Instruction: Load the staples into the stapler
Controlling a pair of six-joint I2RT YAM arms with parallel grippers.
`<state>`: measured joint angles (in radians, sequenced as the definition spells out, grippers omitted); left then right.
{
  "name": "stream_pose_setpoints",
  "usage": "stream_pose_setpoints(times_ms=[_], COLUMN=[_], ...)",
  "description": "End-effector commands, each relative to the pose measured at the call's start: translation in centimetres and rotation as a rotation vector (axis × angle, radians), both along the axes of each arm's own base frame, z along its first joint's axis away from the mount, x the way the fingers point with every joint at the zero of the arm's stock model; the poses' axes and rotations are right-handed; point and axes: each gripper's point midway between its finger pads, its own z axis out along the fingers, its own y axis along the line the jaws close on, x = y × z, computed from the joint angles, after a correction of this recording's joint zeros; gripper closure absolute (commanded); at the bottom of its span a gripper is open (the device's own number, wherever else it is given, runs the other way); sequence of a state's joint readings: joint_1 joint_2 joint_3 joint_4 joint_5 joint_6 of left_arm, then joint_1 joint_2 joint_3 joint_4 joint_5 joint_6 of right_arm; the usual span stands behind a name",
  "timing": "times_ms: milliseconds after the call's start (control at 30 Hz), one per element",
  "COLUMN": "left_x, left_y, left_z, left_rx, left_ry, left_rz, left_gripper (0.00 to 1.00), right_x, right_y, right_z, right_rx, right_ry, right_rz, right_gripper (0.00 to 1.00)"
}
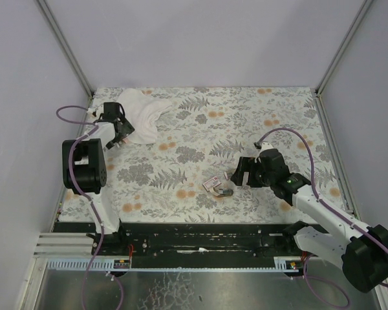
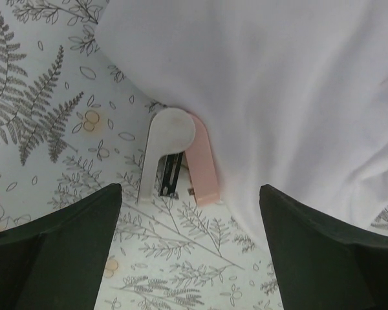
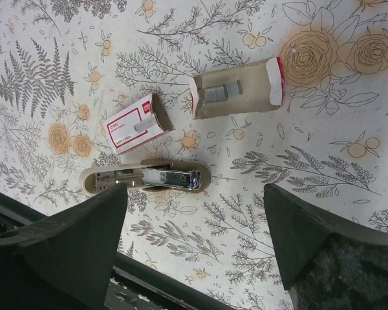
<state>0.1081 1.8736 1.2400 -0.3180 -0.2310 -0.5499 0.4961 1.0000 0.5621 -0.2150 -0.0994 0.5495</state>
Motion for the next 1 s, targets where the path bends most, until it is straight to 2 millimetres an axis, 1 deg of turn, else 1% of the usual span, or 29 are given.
stream_pose_setpoints(times_ms=[0,100,267,367,567,633,733,900,967], left_x=[0.7,0.6,0.3,0.1,0.0,-0.1,-0.2,-0.1,-0.2], left_y=[1.3,1.3,1.3,1.2,1.7,1.8,2.0,1.9,1.8], left_z=[-0.8,-1.5,-2.1,-2.0,-1.2,-1.2,-1.0,-1.1,-0.6], left_rx=[0.043,0.028,0.021,0.023,0.021,0.022,0.025,0.018,0.016], left_ry=[0.047,0.059,0.068,0.064,0.024,0.028,0.02,0.02,0.011], left_rz=[-0.002,-0.003,0.0,0.005,0.023,0.025,0.029,0.018,0.02], left_gripper=[0.17,0.25,0.35,0.36,0.39,0.41,0.48,0.53,0.55], right_x=[0.5,0.4,0.4,0.3,0.2,0.1,0.0,0.0,-0.1], right_y=[0.5,0.4,0.2,0.1,0.0,0.0,0.0,0.0,0.0], right_z=[0.4,0.3,0.0,0.0,-0.1,-0.1,-0.2,-0.3,-0.1], right_rx=[0.022,0.016,0.009,0.007,0.003,0.004,0.002,0.005,0.006], right_ry=[-0.022,-0.018,-0.012,-0.009,-0.007,-0.006,-0.004,0.003,0.0], right_rz=[0.01,0.002,-0.005,-0.006,-0.008,-0.006,-0.006,-0.007,-0.006], right_gripper=[0.08,0.08,0.08,0.08,0.08,0.08,0.08,0.08,0.08])
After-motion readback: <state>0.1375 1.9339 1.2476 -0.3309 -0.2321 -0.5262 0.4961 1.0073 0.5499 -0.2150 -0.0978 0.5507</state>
